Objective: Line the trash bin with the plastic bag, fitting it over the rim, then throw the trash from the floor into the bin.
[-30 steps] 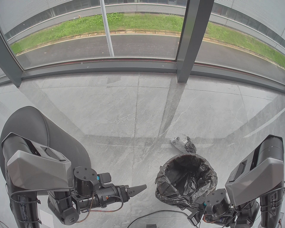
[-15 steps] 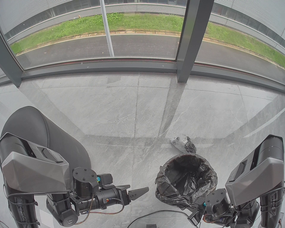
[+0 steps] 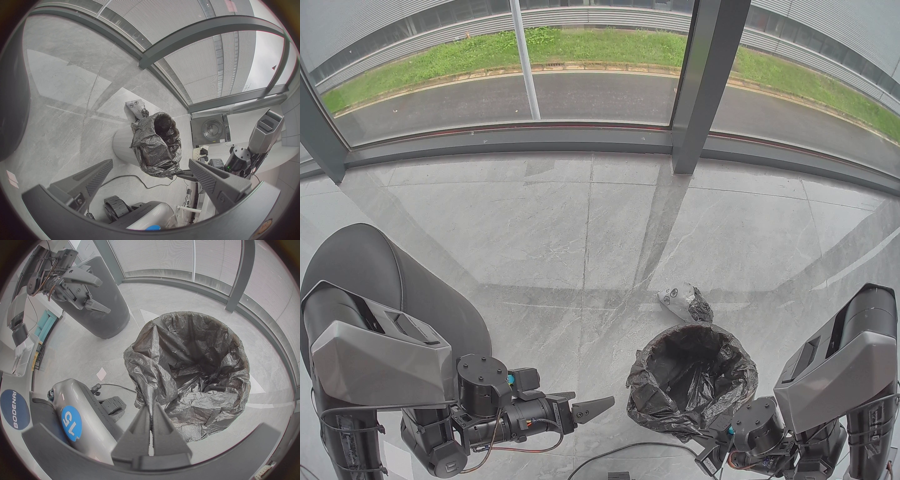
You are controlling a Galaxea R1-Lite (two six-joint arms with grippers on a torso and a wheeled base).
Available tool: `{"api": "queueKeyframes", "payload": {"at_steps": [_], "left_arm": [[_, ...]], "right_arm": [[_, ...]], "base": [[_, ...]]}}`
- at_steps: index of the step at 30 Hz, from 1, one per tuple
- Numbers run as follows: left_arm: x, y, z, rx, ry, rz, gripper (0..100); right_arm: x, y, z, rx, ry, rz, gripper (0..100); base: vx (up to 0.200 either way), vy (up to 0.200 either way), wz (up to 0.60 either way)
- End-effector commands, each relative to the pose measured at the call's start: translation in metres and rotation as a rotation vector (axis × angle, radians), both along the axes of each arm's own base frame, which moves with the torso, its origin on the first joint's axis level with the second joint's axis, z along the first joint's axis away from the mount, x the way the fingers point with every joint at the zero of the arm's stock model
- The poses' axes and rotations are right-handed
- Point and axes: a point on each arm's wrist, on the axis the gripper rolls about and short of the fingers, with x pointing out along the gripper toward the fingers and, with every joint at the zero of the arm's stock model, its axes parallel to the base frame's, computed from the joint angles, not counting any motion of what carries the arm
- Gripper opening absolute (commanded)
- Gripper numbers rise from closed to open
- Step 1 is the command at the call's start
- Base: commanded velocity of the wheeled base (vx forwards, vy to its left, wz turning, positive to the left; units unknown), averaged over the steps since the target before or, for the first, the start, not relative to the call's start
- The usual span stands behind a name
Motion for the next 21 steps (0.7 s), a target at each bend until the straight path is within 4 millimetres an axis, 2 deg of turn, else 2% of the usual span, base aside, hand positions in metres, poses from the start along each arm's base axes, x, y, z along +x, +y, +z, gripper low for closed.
{"api": "queueKeyframes", "payload": {"at_steps": [1, 9, 21], "left_arm": [[0.000, -0.001, -0.004, 0.006, 0.012, -0.002, 100], [-0.001, -0.001, -0.004, 0.005, 0.014, -0.003, 100], [-0.005, -0.008, -0.006, 0.009, 0.018, -0.031, 100]], "right_arm": [[-0.006, 0.000, 0.002, 0.001, 0.007, 0.018, 0], [-0.018, 0.013, 0.011, 0.066, 0.026, 0.103, 0], [-0.019, 0.010, 0.005, 0.057, 0.088, 0.131, 0]], "base": [[0.000, 0.000, 0.00], [0.000, 0.000, 0.00], [0.000, 0.000, 0.00]]}}
